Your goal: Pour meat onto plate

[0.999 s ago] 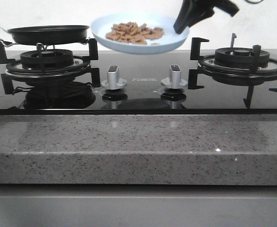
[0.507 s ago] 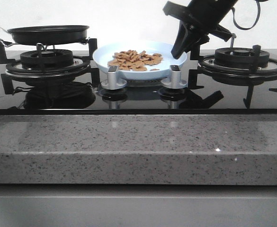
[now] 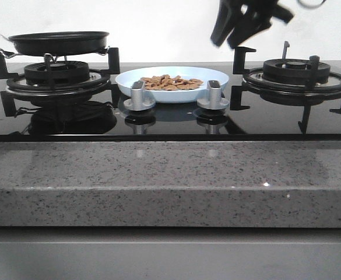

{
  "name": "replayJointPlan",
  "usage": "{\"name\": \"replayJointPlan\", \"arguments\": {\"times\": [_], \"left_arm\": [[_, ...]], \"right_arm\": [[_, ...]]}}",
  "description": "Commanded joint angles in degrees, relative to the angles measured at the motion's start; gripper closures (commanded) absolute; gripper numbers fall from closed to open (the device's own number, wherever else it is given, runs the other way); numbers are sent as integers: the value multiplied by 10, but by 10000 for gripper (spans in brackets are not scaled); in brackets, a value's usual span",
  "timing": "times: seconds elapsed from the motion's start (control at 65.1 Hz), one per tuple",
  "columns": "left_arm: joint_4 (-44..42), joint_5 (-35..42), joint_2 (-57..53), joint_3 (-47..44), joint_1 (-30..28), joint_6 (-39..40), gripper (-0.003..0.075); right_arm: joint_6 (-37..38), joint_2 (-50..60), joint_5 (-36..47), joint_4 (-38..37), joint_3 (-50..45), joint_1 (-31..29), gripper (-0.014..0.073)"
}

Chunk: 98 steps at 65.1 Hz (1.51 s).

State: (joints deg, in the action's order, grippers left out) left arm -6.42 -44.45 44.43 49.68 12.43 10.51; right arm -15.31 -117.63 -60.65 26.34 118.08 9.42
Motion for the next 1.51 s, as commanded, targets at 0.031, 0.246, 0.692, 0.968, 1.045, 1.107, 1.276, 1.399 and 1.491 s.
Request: {"name": "replayJointPlan", "arguments": {"times": [0.031, 0.246, 0.692, 0.968, 1.045, 1.107, 1.276, 1.399, 1.491], "left_arm": [[-4, 39, -2, 14, 6, 6, 188], [-4, 37, -2, 14, 6, 6, 188], [-4, 37, -2, 14, 6, 6, 188], [-4, 38, -2, 14, 6, 6, 188], [-4, 38, -2, 14, 6, 6, 190], [-4, 38, -2, 14, 6, 6, 216], [-4, 38, -2, 14, 6, 6, 434], [-4, 37, -2, 14, 6, 6, 630], [-4, 38, -2, 14, 6, 6, 737]], "right_arm": [[-4, 108, 17, 3, -40, -3, 266], [-4, 288, 87, -44, -267, -3, 266], [-4, 642, 149, -64, -605, -3, 266], [-4, 720, 158, -64, -694, -3, 266], [-4, 720, 159, -64, -696, -3, 266], [-4, 720, 160, -64, -696, -3, 269], [-4, 720, 161, -64, -696, -3, 408], [-4, 720, 160, -62, -696, -3, 578], [-4, 720, 160, -60, -696, -3, 662]]}}
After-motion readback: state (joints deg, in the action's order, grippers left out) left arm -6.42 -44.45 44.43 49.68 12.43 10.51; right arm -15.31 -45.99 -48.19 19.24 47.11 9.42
